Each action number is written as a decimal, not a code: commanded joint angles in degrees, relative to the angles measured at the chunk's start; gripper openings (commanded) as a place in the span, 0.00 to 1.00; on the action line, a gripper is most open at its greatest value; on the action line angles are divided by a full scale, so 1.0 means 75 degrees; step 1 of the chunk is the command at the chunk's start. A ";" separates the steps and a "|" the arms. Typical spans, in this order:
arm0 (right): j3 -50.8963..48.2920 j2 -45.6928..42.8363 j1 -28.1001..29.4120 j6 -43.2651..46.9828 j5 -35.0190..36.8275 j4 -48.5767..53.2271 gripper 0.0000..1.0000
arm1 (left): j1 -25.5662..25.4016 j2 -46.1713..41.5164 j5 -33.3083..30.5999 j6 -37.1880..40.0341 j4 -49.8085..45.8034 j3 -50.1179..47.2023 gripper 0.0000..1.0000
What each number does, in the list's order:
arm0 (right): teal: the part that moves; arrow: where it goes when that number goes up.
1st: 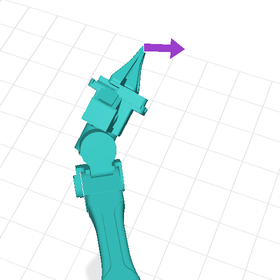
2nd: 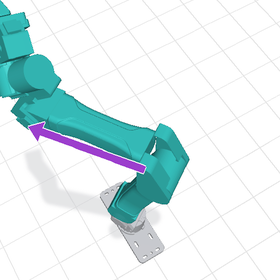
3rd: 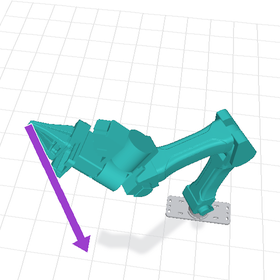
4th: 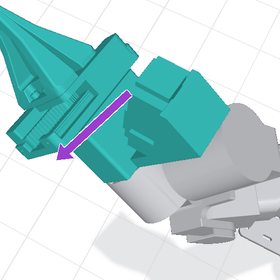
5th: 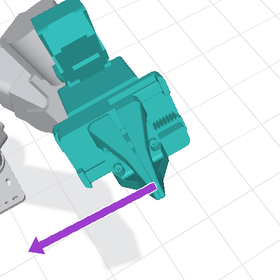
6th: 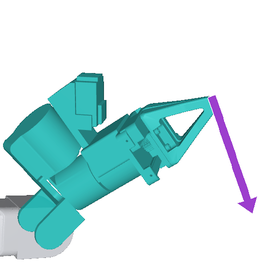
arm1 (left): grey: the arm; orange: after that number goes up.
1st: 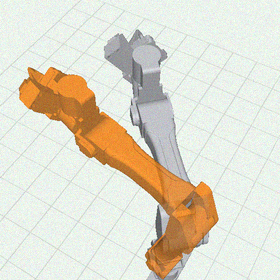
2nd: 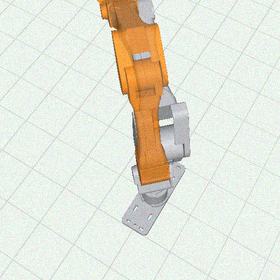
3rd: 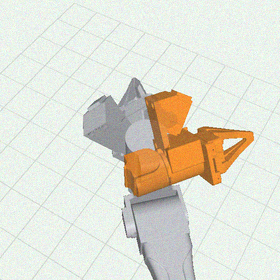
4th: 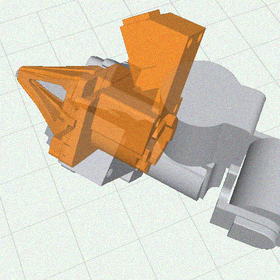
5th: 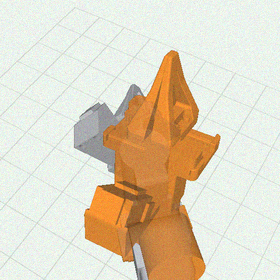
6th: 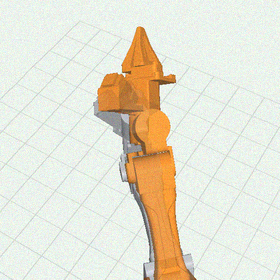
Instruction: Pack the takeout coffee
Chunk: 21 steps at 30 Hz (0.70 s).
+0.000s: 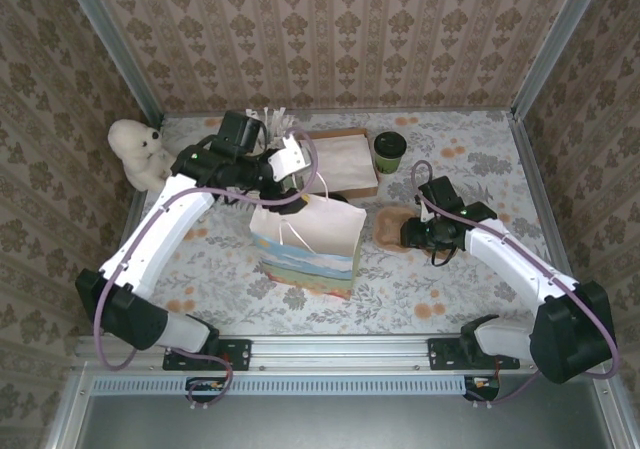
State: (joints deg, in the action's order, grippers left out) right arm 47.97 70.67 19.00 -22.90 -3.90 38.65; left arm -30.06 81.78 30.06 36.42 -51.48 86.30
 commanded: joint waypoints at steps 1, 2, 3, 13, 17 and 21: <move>-0.0132 -0.0030 0.0056 -0.0012 -0.0217 -0.0253 0.46 | 0.0011 0.0003 0.0172 0.0548 -0.0510 0.0097 0.47; -0.0132 0.0027 0.0056 0.0068 -0.0334 -0.0318 0.47 | 0.0063 -0.0062 0.0107 0.0468 -0.0329 0.0014 0.40; -0.0132 0.0072 0.0059 0.0145 -0.0392 -0.0374 0.47 | 0.0109 -0.0137 0.0094 0.0399 -0.0151 -0.0080 0.36; 0.0246 0.0968 0.0085 0.0844 -0.0857 -0.0688 0.48 | 0.0177 -0.0849 -0.0272 -0.0688 0.0972 -0.0838 0.07; 0.0552 0.1529 0.0102 0.1102 -0.0790 -0.0331 0.50 | 0.0177 -0.1371 -0.0819 -0.1743 0.1704 -0.1444 0.00; 0.0847 0.1988 0.0272 0.1412 -0.0459 0.0157 0.51 | 0.0165 -0.1897 -0.1737 -0.3038 0.2188 -0.1952 0.00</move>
State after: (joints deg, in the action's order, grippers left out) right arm 52.10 83.88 20.01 -15.40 -8.40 35.79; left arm -29.15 70.26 22.87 23.38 -39.77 73.23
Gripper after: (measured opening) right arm 0.504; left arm 0.045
